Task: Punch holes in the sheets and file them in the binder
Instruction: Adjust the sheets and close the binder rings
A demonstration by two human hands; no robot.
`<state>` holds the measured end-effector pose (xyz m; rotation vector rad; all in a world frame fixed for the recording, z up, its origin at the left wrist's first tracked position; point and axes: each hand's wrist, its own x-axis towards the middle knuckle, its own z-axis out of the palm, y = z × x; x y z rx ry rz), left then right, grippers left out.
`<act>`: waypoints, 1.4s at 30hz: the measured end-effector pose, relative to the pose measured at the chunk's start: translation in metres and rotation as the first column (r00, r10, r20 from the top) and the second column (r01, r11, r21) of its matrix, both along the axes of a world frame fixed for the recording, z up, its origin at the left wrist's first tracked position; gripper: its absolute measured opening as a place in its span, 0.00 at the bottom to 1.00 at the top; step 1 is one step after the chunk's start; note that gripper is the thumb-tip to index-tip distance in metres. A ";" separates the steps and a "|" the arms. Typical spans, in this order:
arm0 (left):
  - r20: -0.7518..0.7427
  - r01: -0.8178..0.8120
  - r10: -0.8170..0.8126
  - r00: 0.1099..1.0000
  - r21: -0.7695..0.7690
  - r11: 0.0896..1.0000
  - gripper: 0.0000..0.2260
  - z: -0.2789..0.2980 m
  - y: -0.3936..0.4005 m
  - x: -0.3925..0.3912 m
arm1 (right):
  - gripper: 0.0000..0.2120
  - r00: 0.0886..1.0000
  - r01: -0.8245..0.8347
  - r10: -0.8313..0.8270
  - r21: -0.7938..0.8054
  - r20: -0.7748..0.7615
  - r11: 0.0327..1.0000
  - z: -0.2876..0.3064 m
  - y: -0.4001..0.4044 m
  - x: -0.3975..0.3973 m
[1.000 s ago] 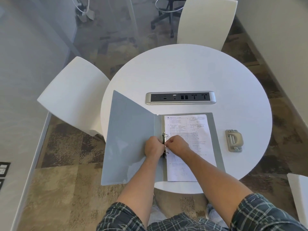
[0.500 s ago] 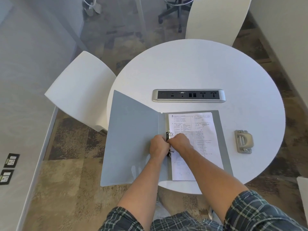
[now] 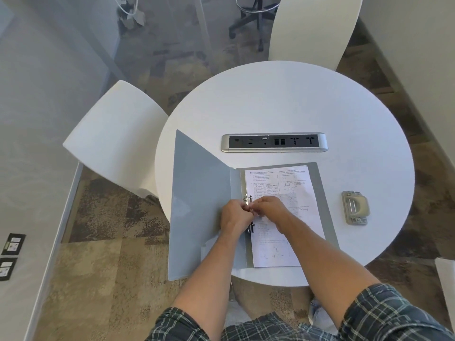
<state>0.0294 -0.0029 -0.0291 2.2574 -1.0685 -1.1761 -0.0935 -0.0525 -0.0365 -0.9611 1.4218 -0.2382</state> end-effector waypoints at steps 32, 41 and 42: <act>0.374 0.345 -0.343 0.862 0.063 0.936 0.21 -0.011 -0.018 0.001 | 0.09 0.957 0.038 -0.080 -0.154 -0.278 0.987 -0.023 0.002 0.005; 0.377 0.409 -0.409 0.831 0.086 0.909 0.15 -0.010 -0.021 0.009 | 0.22 0.976 -0.216 0.213 -0.124 -0.036 0.969 -0.025 0.003 -0.025; 0.379 0.406 -0.404 0.832 0.080 0.910 0.11 -0.009 -0.022 0.009 | 0.24 0.962 -0.272 0.269 -0.139 -0.039 0.952 -0.027 0.004 -0.028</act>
